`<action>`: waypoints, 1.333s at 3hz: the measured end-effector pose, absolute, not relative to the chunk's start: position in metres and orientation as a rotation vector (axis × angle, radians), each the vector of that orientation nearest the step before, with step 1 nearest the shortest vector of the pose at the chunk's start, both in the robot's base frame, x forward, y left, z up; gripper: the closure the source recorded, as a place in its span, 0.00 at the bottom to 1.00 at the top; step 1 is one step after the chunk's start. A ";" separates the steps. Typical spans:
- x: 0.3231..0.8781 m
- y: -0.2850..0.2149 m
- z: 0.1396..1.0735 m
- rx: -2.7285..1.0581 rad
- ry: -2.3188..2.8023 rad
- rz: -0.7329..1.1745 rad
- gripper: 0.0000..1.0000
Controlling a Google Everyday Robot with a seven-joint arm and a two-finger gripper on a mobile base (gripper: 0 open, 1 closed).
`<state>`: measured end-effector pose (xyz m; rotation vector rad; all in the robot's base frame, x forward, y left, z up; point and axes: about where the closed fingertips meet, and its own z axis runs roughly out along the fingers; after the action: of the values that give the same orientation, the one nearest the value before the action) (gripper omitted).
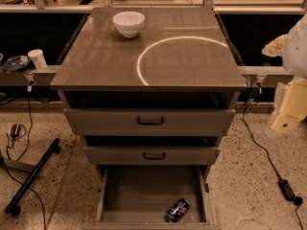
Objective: Pick pepsi can from bottom drawer and place on counter
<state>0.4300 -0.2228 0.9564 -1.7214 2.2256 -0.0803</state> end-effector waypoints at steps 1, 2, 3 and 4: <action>0.425 -0.226 0.938 -1.710 2.223 -0.081 0.00; 0.420 -0.228 0.911 -1.693 2.225 -0.092 0.00; 0.414 -0.231 0.885 -1.676 2.219 -0.105 0.00; 0.408 -0.233 0.861 -1.658 2.212 -0.129 0.00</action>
Offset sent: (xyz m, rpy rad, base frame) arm -0.0146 -0.0100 -0.0826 0.0095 -0.0232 -0.0323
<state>0.4076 -0.2332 0.8612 -1.6583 2.2120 -0.1292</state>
